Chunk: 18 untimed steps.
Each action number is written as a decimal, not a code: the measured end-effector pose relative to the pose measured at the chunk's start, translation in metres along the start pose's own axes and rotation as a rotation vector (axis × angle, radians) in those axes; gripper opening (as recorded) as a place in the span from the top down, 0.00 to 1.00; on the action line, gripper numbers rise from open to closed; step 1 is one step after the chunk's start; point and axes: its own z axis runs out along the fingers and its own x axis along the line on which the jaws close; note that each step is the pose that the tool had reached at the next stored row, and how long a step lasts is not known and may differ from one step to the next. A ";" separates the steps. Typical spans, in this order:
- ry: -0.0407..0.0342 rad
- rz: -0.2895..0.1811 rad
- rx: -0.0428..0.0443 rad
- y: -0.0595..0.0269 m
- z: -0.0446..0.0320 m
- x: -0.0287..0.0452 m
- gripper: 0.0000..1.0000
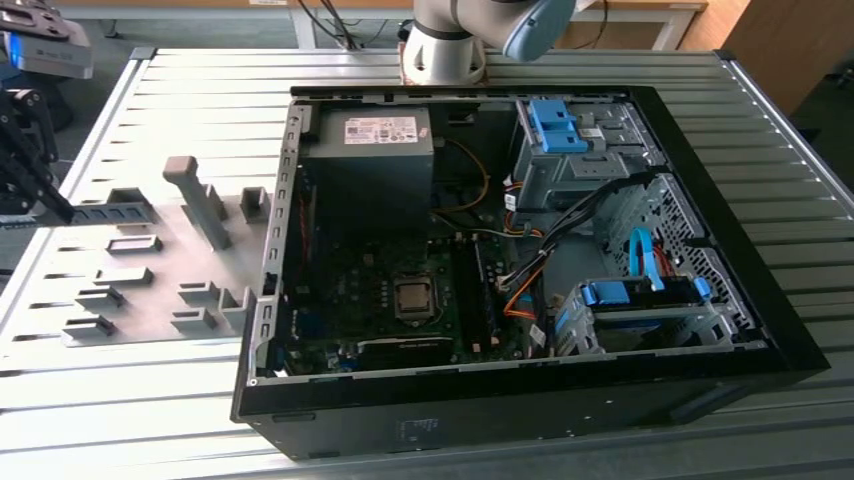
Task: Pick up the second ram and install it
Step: 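Pick up the second ram and move it above second insertion slot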
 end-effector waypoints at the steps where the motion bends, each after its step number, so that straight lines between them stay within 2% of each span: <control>1: 0.0000 0.000 0.0000 0.0000 -0.0002 0.0000 0.86; 18: 0.0001 0.000 0.0000 0.0000 -0.0048 0.0000 0.86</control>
